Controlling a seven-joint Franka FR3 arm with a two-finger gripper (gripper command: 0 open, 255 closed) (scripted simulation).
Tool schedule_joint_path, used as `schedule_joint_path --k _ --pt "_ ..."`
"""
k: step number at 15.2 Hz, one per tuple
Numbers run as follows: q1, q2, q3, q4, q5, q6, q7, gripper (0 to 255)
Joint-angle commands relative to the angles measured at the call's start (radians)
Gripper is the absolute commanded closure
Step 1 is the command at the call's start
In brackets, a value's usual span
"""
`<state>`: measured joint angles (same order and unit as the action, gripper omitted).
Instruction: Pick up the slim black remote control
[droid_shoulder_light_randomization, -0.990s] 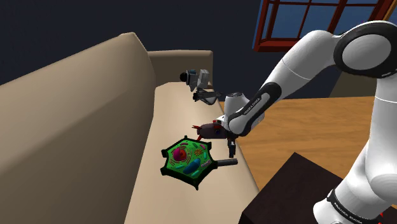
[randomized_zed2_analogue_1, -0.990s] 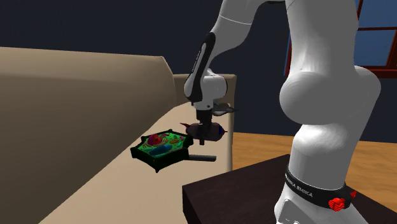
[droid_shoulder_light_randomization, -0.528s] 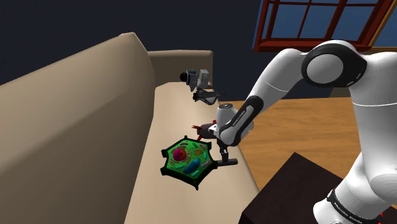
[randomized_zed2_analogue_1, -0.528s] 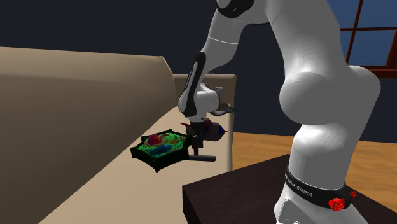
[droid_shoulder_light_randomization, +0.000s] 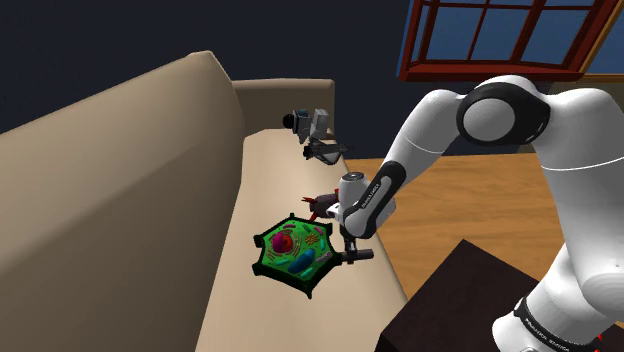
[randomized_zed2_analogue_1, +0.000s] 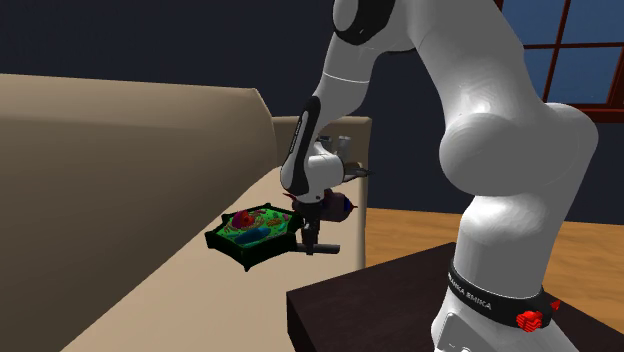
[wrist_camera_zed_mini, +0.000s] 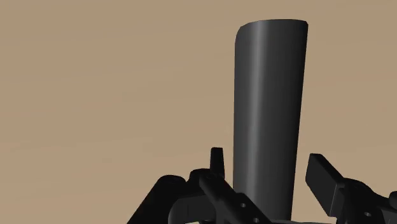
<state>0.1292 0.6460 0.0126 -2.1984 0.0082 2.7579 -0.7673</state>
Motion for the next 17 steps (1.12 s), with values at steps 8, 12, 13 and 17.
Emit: schedule_joint_path --k 8,12,13,17 --pt "0.003 0.004 0.0 0.003 0.0 0.001 0.003 255" --pt "0.0 -0.04 0.0 -0.015 0.0 -0.025 0.0 255" --pt "0.0 -0.054 0.0 -0.02 0.0 -0.034 0.0 255" --pt "-0.001 -0.11 0.001 -0.039 0.001 -0.071 0.001 255"
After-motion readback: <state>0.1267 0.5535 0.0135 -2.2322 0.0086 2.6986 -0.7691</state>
